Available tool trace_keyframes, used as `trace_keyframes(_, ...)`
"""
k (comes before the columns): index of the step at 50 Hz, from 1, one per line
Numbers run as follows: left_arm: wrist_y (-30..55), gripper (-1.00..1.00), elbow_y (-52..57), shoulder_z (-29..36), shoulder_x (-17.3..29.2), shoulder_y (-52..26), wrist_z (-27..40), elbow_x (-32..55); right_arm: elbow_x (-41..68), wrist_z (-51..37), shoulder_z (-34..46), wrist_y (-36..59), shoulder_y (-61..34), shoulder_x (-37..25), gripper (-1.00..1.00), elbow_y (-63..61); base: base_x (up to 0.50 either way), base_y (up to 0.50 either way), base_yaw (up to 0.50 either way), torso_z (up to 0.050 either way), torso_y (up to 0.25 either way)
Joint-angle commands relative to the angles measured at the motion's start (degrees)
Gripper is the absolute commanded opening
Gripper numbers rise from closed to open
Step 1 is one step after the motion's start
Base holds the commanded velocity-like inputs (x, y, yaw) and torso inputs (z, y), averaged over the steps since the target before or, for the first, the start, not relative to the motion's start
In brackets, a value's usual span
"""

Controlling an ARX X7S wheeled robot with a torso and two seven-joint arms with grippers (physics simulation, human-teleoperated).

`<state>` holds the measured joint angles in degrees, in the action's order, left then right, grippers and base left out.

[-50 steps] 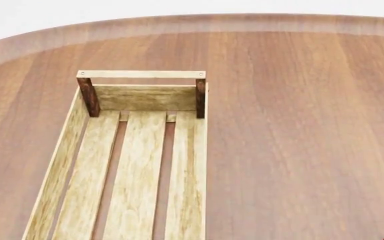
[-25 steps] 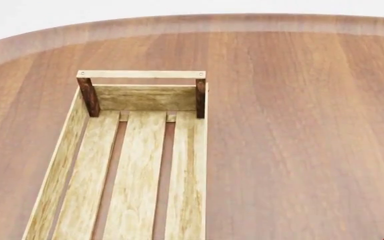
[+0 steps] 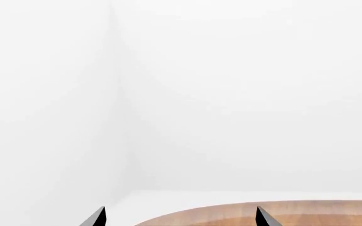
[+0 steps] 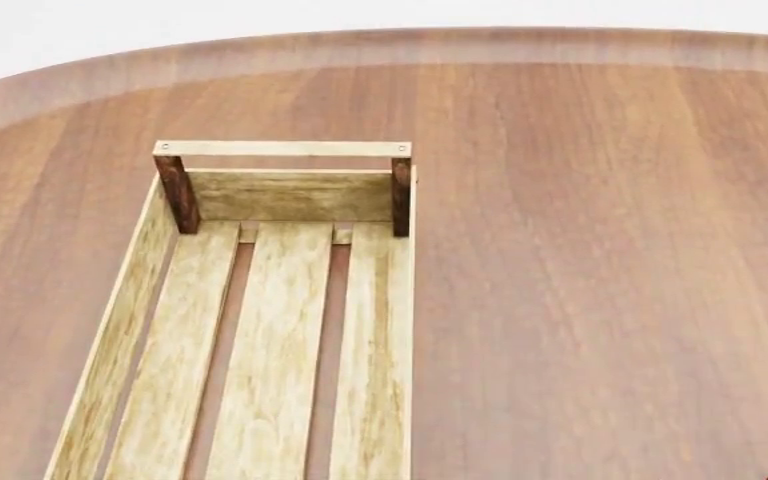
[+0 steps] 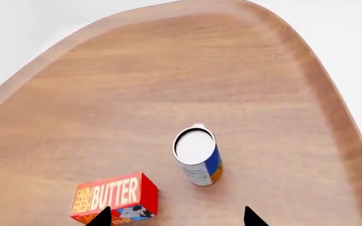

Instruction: Pick up the cream cheese and put it in the tray.

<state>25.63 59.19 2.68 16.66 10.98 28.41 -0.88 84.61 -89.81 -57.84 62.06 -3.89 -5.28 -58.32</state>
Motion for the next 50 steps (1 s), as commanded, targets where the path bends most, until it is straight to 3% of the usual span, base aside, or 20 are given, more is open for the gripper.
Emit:
trace_keyframes(1, -0.87, 1.00, -2.34, -0.54, -0.85, -0.16, -1.13, -1.35, -1.10, 1.45, -1.25, -0.07, -0.77, 2.86, 1.00, 6.60, 0.00, 0.00, 0.00, 0.000, 0.000)
trace_keyframes(50, -1.02, 1.00, -2.62, 0.16, 0.01, -0.35, 0.02, -0.98, -1.41, 0.62, 8.47, 1.21, 1.08, 3.54, 1.00, 17.52, 0.00, 0.00, 0.00, 0.000, 0.000)
